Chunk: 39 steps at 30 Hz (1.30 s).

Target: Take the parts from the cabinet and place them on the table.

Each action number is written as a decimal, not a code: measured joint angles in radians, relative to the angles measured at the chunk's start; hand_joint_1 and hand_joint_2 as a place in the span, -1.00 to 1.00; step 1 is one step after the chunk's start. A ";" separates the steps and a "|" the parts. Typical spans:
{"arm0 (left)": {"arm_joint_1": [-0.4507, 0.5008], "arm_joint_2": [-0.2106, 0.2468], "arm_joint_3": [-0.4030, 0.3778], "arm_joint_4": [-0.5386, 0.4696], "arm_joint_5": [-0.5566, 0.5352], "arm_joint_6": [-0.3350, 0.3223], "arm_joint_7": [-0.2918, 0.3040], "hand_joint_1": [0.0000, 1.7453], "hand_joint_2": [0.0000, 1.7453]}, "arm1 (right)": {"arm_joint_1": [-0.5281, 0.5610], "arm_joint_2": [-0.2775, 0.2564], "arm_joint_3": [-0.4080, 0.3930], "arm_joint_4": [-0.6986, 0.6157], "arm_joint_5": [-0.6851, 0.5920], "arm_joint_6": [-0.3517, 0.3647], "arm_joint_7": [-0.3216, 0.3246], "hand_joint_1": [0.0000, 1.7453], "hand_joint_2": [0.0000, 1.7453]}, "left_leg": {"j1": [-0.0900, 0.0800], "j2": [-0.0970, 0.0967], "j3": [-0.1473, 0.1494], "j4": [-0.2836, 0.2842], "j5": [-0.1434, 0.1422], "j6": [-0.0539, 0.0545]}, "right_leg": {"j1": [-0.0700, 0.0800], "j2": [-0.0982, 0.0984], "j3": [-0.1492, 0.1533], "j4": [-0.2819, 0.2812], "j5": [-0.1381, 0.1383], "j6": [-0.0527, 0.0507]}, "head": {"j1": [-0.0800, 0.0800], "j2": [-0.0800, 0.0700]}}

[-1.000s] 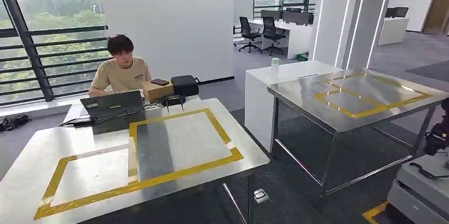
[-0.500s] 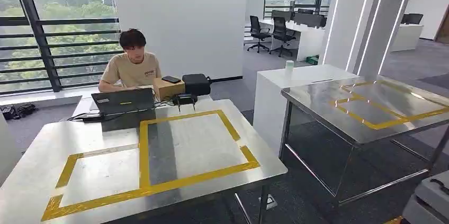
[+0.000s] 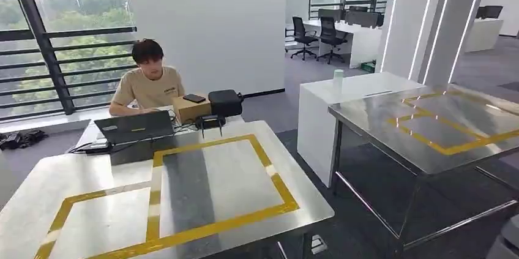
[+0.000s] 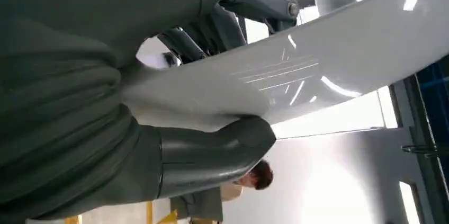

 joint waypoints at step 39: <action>-0.736 0.254 -0.127 1.043 -0.493 0.207 0.071 1.00 1.00 | -0.016 -0.006 0.018 0.003 0.031 0.000 0.015 -1.00 1.00 | 0.001 0.012 0.038 -0.254 0.189 0.007 | 0.003 0.013 -0.040 0.013 0.020 0.025 | 0.003 0.000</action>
